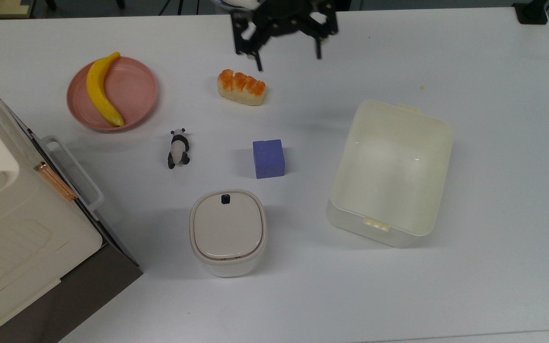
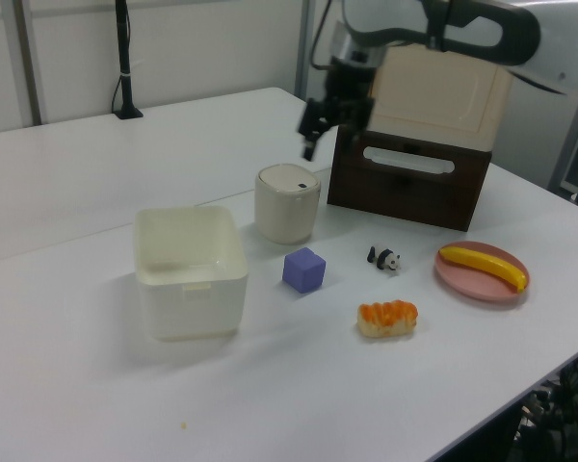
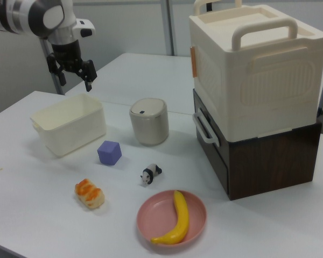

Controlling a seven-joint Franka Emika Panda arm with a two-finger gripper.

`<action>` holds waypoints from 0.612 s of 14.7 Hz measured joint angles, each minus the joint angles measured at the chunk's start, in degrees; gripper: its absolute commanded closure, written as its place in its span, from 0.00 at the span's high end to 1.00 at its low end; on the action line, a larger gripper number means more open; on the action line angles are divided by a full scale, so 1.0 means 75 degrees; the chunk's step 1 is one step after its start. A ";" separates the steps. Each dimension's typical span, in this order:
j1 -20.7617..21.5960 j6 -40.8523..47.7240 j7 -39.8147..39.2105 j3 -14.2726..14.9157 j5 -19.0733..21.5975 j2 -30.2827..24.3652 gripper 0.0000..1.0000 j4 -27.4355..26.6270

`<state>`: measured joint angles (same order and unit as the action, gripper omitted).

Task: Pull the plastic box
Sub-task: 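Lower the gripper into the box near its rim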

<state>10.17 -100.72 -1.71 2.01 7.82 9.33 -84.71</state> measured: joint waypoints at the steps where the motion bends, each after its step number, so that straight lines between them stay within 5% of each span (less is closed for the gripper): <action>1: 0.0119 -0.0465 -0.0013 -0.0005 0.0174 0.0225 1.00 -0.0012; 6: 0.0913 -0.2294 -0.2098 -0.0024 0.0196 0.1350 1.00 0.0019; 9: 0.1401 -0.3152 -0.2539 -0.0026 -0.0239 0.1915 1.00 0.0127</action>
<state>20.68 -124.37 -20.75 1.81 6.03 23.69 -83.75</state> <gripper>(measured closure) 0.000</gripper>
